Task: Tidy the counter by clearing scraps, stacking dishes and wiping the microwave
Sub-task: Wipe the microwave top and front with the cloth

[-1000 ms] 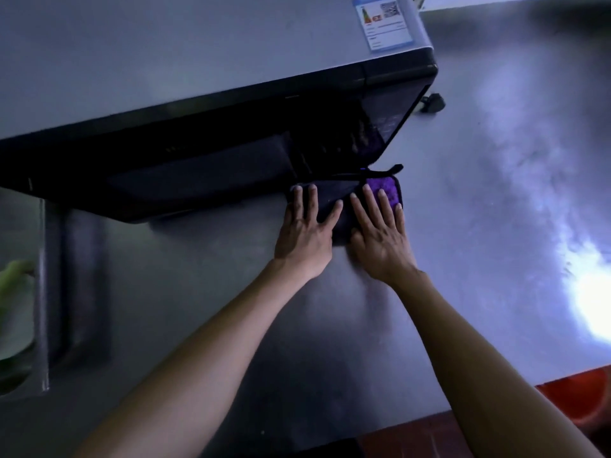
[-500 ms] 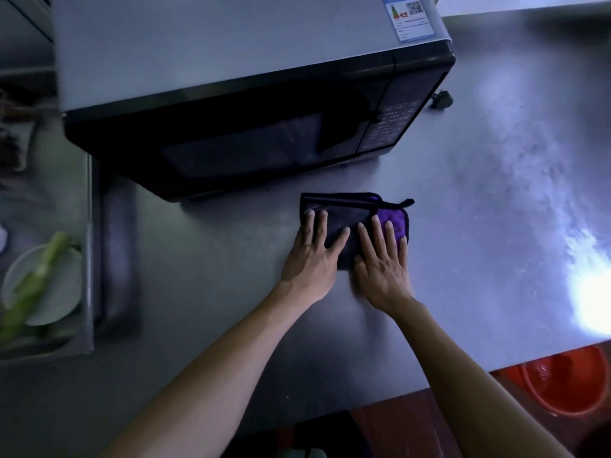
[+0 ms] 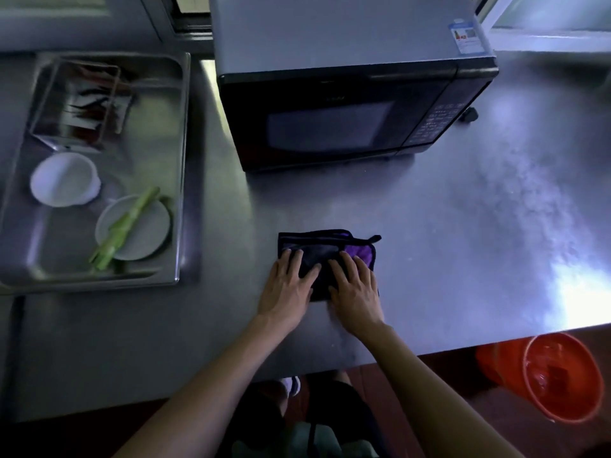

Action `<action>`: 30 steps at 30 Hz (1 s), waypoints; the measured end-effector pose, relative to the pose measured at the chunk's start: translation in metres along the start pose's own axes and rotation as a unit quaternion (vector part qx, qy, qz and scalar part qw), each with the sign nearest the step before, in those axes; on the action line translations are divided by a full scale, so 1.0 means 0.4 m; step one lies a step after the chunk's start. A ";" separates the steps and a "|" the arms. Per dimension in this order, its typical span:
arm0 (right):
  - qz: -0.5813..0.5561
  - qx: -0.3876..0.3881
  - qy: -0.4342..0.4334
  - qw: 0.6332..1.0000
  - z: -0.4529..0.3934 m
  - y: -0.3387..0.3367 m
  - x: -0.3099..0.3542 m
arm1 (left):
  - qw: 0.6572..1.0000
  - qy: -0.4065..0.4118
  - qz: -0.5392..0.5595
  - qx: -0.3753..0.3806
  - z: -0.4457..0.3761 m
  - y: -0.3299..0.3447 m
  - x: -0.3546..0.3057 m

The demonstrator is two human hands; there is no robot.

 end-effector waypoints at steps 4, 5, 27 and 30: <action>0.008 -0.008 -0.016 1.000 0.032 0.005 0.029 | 1.000 0.004 0.002 -0.020 0.057 0.001 0.002; 0.014 -0.008 -0.021 1.000 0.040 0.007 0.033 | 1.000 0.005 0.006 -0.030 0.068 -0.001 0.001; -0.033 -0.075 -0.128 0.988 0.360 0.038 -0.149 | 0.990 -0.066 0.024 -0.124 0.304 0.147 -0.282; -0.053 -0.088 -0.145 0.984 0.408 0.041 -0.184 | 0.992 -0.051 0.023 -0.113 0.323 0.158 -0.330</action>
Point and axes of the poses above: each hand's wrist, its own z-axis away from the middle knuckle, its own y-axis out of the palm, x = y × z, the point moved 9 cm from there along -z, towards the middle knuckle, and after that the axes turned 1 degree about z, right-handed, at the moved point
